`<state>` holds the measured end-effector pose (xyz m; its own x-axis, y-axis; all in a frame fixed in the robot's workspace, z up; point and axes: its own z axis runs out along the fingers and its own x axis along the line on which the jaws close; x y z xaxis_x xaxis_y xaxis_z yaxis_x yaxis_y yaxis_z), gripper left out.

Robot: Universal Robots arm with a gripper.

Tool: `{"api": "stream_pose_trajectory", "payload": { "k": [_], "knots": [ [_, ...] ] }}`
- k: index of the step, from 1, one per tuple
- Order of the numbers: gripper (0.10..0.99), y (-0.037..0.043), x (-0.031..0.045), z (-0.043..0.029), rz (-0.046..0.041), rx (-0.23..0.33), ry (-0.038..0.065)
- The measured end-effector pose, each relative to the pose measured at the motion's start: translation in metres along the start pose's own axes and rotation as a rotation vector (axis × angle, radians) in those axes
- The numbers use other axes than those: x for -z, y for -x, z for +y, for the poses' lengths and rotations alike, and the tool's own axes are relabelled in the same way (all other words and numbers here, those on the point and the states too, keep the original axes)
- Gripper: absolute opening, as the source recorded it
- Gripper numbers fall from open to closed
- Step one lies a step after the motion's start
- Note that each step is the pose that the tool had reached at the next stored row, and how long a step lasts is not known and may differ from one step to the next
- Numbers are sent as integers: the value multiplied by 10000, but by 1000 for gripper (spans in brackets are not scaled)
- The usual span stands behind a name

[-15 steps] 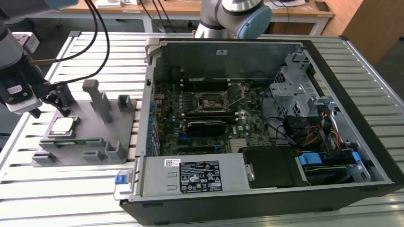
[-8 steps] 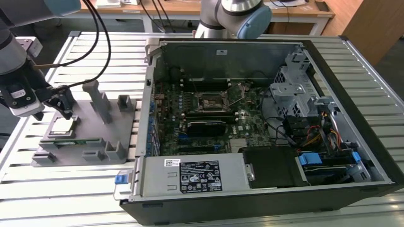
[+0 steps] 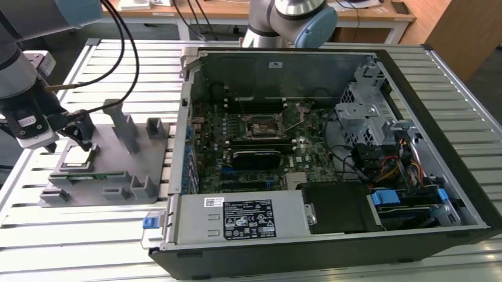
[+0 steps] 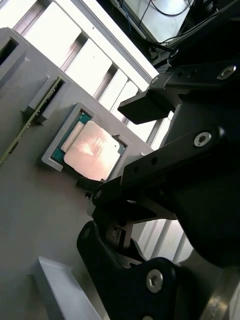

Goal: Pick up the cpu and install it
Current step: 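Pick up the cpu and move it towards the insertion slot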

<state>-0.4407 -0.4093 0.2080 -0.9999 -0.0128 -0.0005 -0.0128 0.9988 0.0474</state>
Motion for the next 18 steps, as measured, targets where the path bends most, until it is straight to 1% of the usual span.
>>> {"api": "stream_pose_trajectory", "payload": {
  "k": [18],
  "knots": [
    [706, -1, -171, -8, 0, -30, -1]
  ]
}}
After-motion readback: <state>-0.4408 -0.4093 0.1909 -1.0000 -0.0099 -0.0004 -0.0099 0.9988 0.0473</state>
